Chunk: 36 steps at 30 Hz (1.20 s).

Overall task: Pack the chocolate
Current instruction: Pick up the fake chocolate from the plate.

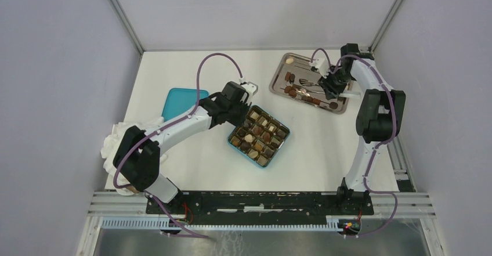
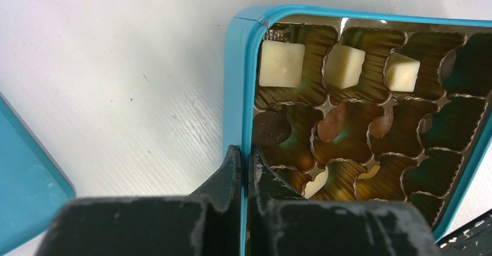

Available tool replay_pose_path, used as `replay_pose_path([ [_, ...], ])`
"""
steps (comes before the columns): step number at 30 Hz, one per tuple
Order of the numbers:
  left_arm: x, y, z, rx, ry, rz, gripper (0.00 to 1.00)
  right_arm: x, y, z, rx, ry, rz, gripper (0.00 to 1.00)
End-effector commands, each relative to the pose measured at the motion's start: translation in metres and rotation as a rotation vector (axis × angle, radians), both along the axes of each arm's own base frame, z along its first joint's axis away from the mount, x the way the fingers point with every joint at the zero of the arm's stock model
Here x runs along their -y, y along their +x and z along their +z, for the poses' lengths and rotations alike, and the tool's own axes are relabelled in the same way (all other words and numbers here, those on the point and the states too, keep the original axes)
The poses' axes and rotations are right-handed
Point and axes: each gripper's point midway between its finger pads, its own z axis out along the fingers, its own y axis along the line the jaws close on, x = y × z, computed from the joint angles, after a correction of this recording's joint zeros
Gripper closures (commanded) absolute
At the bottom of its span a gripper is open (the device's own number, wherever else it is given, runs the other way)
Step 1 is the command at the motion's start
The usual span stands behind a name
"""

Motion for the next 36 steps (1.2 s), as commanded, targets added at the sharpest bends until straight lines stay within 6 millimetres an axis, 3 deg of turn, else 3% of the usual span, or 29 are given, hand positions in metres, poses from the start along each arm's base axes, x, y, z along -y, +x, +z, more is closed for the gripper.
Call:
replay_pose_path([
  [1,0.023,0.017,0.034,0.091,-0.082,-0.041,0.98,-0.006,0.012,0.015,0.034,0.011,0.007,0.53],
  [11,0.024,0.017,0.034,0.089,-0.085,-0.044,0.98,-0.01,0.015,0.014,0.03,0.021,0.015,0.58],
  [17,0.024,0.017,0.033,0.085,-0.083,-0.045,0.98,-0.011,0.014,0.017,0.036,0.027,0.019,0.74],
  [26,0.024,0.017,0.032,0.083,-0.085,-0.046,0.98,-0.009,0.008,0.034,0.098,0.027,0.009,0.96],
  [36,0.024,0.017,0.032,0.083,-0.085,-0.046,0.98,-0.011,-0.017,0.063,0.17,0.06,0.012,1.0],
])
